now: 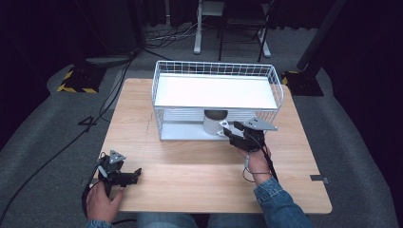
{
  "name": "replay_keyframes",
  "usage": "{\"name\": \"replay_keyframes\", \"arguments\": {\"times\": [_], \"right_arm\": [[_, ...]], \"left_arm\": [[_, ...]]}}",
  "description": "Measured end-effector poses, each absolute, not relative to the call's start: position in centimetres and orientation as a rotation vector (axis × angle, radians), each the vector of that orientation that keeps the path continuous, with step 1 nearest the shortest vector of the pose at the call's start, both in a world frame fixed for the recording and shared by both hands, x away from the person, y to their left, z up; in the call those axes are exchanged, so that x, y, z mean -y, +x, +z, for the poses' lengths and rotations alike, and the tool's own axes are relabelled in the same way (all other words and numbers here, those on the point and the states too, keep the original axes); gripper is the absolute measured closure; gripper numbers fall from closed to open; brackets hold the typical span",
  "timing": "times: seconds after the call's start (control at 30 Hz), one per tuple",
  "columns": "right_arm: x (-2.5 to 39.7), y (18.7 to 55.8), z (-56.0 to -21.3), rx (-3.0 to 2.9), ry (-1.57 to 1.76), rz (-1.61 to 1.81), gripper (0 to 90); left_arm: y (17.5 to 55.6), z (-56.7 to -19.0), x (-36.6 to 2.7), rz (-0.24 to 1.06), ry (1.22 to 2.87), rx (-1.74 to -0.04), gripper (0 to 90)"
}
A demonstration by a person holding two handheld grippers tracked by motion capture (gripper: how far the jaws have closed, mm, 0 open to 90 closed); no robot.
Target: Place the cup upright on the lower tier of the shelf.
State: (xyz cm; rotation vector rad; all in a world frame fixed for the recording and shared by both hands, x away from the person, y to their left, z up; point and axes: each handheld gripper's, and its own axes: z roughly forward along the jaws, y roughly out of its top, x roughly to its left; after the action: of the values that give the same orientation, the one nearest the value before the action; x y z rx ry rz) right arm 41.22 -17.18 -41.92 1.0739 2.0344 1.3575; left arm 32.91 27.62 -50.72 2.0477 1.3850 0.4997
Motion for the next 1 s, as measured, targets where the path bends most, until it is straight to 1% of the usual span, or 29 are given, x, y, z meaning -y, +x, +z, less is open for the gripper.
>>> {"name": "replay_keyframes", "arguments": {"times": [0.2, 0.23, 0.37, 0.6, 1.0], "right_arm": [[18.6, 40.2, -41.0, -2.064, 1.063, 1.376, 38.6], [18.9, 40.0, -40.9, -2.079, 1.056, 1.379, 35.1], [20.0, 39.2, -40.4, -2.102, 1.021, 1.411, 28.4], [22.3, 37.7, -40.0, -2.114, 1.065, 1.39, 27.2], [26.1, 35.9, -40.4, -2.14, 1.08, 1.299, 24.8]], "left_arm": [[32.9, -50.7, -27.6, 0.499, 2.047, -1.386, 0.4], [32.9, -50.7, -27.6, 0.5, 2.048, -1.385, 0.4], [32.9, -50.7, -27.6, 0.5, 2.048, -1.385, 0.4], [32.9, -50.7, -27.6, 0.499, 2.048, -1.386, 0.4], [32.9, -50.7, -27.6, 0.499, 2.048, -1.386, 0.4]]}}
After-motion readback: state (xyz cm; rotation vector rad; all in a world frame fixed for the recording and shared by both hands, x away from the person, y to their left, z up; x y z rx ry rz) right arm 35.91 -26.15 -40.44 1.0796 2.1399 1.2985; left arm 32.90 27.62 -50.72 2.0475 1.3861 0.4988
